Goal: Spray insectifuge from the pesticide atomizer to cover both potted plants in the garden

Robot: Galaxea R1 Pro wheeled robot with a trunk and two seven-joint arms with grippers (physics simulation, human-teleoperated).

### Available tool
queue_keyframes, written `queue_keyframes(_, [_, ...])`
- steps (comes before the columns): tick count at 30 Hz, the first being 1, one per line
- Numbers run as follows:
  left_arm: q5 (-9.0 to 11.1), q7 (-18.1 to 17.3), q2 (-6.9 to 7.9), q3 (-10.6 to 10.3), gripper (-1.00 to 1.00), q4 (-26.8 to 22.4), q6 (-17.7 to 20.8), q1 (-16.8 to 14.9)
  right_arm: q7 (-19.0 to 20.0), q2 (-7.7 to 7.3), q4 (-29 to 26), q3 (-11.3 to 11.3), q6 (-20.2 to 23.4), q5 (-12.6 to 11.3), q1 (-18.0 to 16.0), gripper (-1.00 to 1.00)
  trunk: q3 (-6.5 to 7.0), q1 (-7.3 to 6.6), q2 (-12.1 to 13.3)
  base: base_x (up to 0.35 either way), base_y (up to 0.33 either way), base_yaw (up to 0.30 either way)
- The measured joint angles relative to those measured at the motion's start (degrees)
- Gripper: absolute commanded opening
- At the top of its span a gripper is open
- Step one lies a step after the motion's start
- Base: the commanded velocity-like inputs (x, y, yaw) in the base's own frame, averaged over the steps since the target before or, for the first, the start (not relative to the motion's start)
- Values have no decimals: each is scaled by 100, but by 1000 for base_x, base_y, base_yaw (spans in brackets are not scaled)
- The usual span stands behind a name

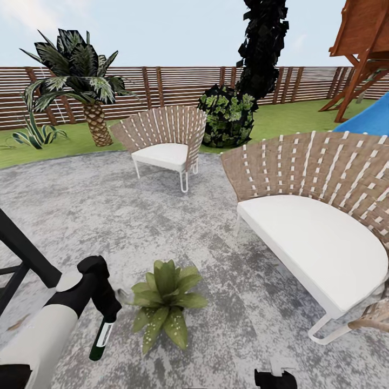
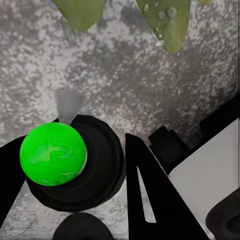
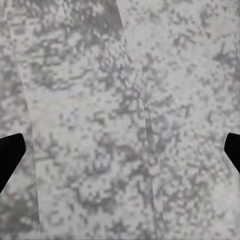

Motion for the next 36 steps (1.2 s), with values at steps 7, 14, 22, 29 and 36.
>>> queue_keyframes(7, [-6,-2,-33,6,-100,17,7,3,-7,7,-2,4,3,0,1,100,0,-4,0,111,270,0])
queue_keyframes(14, [-1,0,-22,0,-100,0,6,-21,-9,8,-1,0,0,0,0,100,4,0,0,89,81,-45])
queue_keyframes(22, [-8,1,-39,-363,-100,-14,-295,-99,-9,-1,-2,-6,0,0,1,100,40,0,0,1,1,-204])
queue_keyframes(29, [-33,-4,-17,-534,-100,-14,-310,-116,-8,-7,-2,-7,3,-9,1,100,49,0,0,0,136,-35])
queue_keyframes(36, [-14,1,42,-546,-100,62,-381,184,-10,-10,-2,-6,0,-9,1,100,54,0,0,0,35,-146])
